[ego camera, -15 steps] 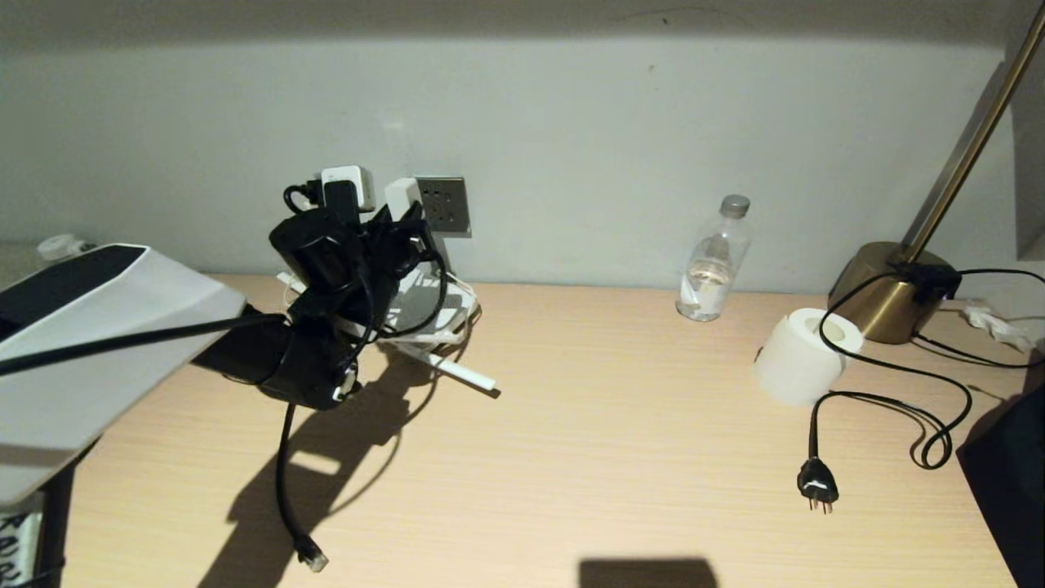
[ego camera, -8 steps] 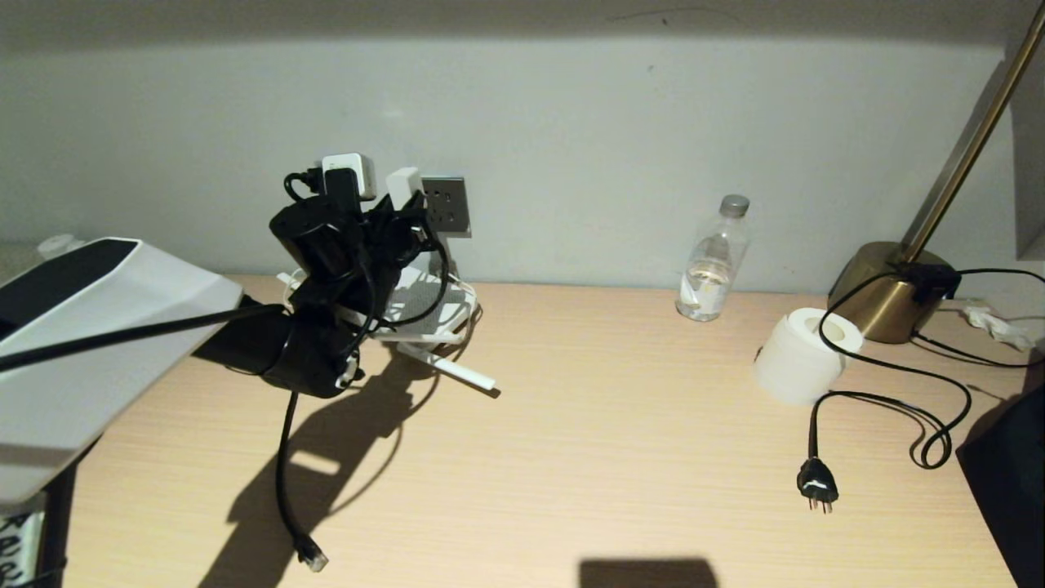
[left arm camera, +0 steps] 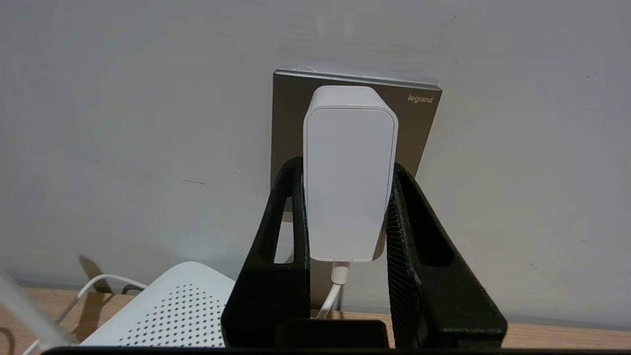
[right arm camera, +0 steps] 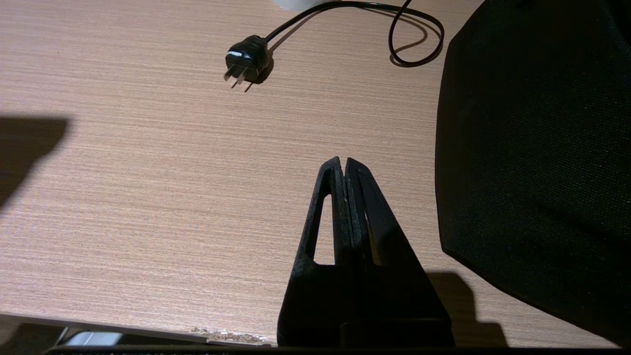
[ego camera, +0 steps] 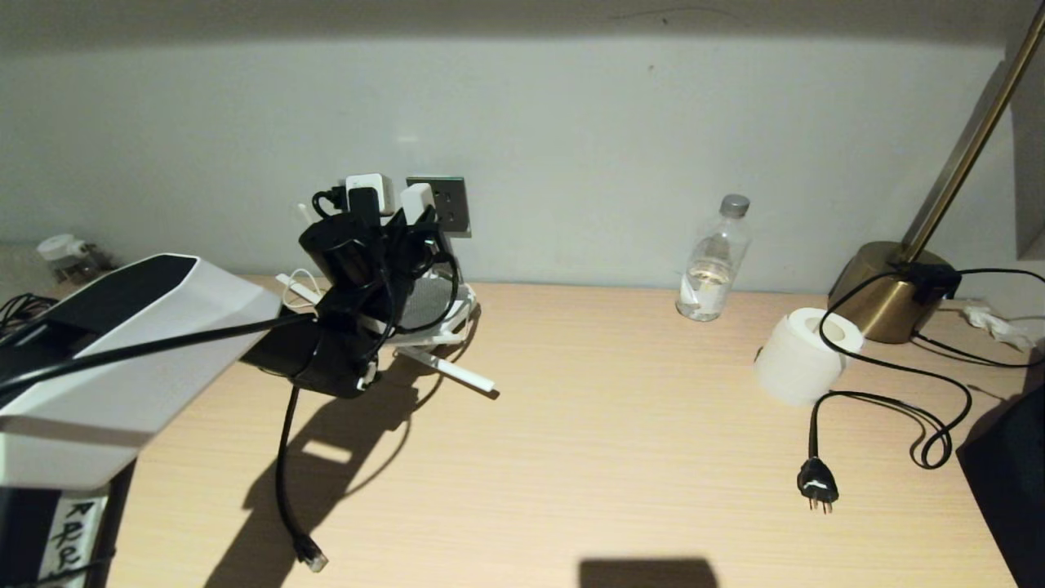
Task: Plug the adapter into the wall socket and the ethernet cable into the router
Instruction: Align plug and socket
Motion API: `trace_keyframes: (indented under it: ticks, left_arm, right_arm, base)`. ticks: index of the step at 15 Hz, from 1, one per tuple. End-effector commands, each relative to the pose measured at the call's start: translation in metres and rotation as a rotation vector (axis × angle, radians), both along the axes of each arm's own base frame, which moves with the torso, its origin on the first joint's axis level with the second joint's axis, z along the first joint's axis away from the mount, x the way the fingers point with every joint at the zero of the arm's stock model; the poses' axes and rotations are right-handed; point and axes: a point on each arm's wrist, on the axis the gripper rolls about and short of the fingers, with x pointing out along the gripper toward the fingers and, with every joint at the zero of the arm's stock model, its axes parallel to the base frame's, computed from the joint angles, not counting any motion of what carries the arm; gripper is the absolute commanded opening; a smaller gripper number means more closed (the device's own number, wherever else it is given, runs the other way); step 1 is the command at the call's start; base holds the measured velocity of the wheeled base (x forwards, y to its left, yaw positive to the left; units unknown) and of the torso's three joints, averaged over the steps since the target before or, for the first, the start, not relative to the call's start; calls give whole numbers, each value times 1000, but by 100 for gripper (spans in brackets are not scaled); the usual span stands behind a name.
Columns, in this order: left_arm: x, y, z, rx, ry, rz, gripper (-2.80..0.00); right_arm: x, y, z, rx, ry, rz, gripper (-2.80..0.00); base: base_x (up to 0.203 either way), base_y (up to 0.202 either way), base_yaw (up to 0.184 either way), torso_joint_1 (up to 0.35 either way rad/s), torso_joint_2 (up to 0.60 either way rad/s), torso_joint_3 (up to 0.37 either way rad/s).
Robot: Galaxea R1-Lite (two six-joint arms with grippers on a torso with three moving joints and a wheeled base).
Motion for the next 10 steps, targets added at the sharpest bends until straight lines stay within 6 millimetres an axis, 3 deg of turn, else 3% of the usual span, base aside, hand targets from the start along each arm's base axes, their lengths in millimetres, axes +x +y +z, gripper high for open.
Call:
trace_keyframes:
  ticks: [1,10]
  left_arm:
    - [10,-3,-7,3,12,1,-280]
    - [31,-4,-7,32,18,30,-280]
  right_arm:
    - [0,0,0,0,1,1,-280]
    - [0,0,0,-2,1,1,-280]
  base:
    - [0,0,0,0,0,0]
    - [0,0,0,0,0,0]
